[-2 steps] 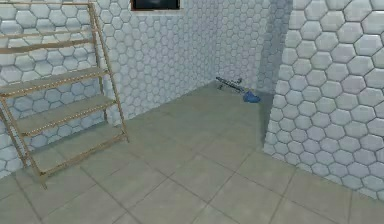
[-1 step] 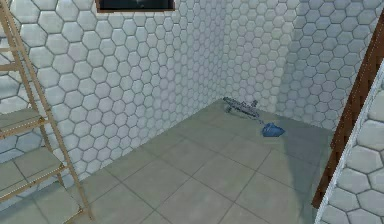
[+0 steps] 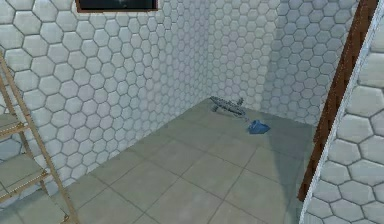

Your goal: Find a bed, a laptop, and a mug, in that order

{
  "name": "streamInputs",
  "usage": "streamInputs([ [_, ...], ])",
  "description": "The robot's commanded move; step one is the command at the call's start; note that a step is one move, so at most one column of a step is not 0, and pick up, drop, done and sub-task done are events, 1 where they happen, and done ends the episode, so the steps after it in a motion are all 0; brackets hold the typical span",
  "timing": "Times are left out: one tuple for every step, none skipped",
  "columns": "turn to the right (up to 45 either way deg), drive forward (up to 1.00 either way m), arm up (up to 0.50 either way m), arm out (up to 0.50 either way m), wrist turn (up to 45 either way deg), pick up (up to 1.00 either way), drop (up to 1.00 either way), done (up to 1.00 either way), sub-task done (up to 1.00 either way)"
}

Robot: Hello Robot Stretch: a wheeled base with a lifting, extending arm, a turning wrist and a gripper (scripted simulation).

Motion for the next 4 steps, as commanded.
streamInputs([
  [0.0, 1.00, 0.00, 0.00, 0.0, 0.00, 0.00, 0.00, 0.00],
  [42.0, 0.00, 0.00, 0.00, 0.0, 0.00, 0.00, 0.00, 0.00],
  [0.0, 1.00, 0.00, 0.00, 0.0, 0.00, 0.00, 0.00, 0.00],
  [3.0, 0.00, 0.00, 0.00, 0.0, 0.00, 0.00, 0.00, 0.00],
])
